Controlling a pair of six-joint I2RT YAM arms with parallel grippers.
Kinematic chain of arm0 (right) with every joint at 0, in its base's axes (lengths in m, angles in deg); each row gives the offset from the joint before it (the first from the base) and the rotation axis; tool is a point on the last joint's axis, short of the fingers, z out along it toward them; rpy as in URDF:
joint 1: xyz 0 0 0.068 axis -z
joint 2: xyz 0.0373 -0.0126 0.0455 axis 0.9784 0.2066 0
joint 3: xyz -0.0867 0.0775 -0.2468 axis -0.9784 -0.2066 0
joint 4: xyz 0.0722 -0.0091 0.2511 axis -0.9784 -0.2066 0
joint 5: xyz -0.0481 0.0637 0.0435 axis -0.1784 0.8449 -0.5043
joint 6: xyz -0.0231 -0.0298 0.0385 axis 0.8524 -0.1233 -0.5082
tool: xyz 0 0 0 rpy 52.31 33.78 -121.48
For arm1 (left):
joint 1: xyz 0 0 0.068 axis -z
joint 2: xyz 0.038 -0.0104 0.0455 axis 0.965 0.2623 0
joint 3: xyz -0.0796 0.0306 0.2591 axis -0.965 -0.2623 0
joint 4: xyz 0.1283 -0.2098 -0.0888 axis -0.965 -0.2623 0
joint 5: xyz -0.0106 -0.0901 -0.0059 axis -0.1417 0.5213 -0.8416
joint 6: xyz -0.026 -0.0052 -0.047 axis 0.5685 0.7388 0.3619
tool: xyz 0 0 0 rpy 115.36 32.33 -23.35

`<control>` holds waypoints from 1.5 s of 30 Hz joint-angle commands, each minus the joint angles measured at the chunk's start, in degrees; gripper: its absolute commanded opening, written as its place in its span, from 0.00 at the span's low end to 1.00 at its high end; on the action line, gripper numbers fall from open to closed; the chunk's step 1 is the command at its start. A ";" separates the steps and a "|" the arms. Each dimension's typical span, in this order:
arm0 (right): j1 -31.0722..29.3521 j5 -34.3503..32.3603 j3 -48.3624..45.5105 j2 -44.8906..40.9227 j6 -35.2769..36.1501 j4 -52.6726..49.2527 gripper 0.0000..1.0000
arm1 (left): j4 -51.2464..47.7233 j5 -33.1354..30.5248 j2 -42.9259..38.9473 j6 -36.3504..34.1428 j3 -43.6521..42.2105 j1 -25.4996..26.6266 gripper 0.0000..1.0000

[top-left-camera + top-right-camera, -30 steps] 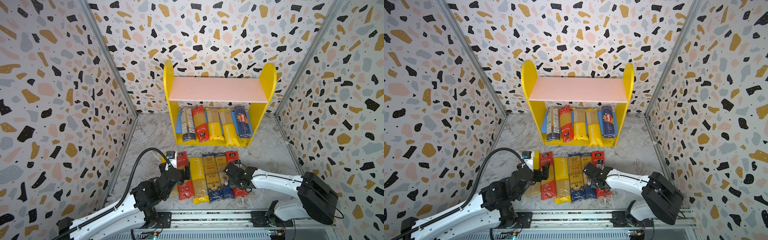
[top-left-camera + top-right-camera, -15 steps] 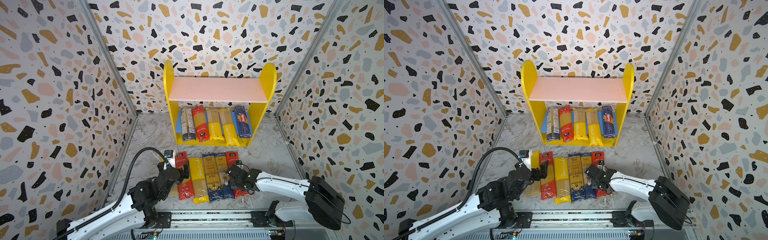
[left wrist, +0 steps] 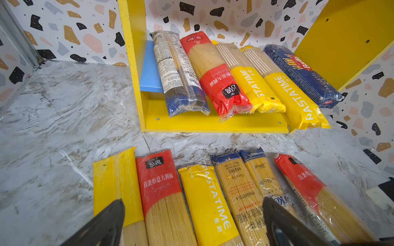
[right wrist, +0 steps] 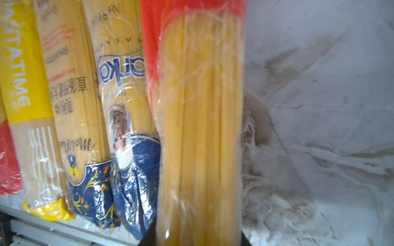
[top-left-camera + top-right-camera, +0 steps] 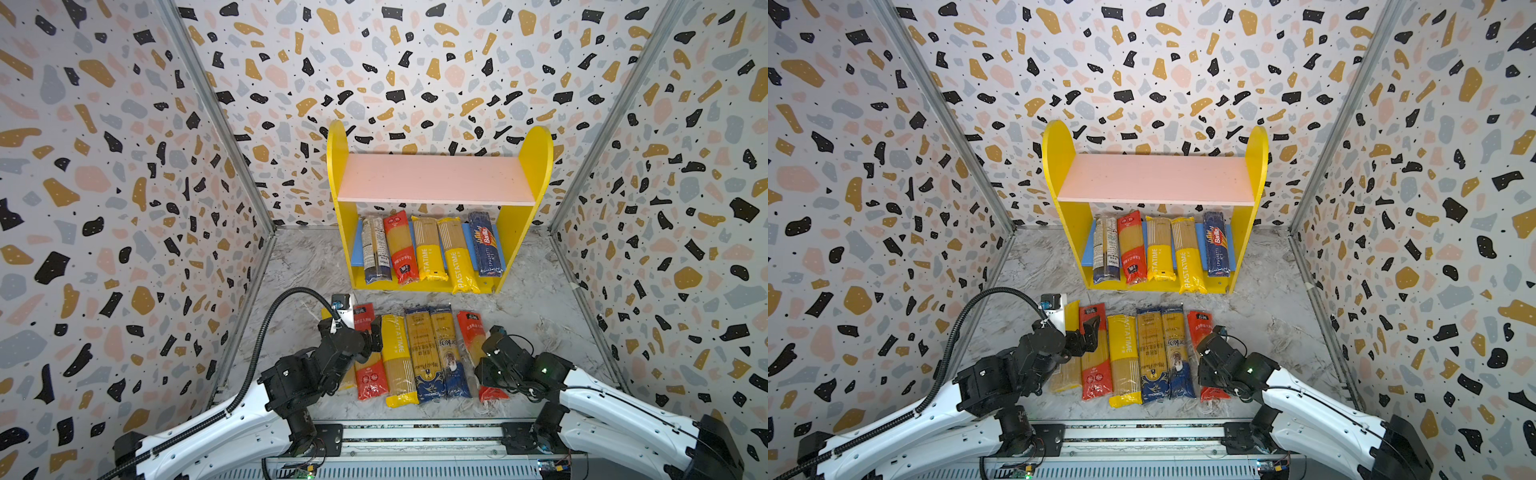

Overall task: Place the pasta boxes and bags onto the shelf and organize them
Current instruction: 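Close the right gripper on the red-labelled bag and lift it upright, then carry the upright red bag with the right gripper up to the shelf top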

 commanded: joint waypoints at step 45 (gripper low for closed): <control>0.94 5.85 36.33 -9.85 16.42 -10.74 0.18 | -2.62 -5.30 9.68 -5.08 14.99 0.28 0.99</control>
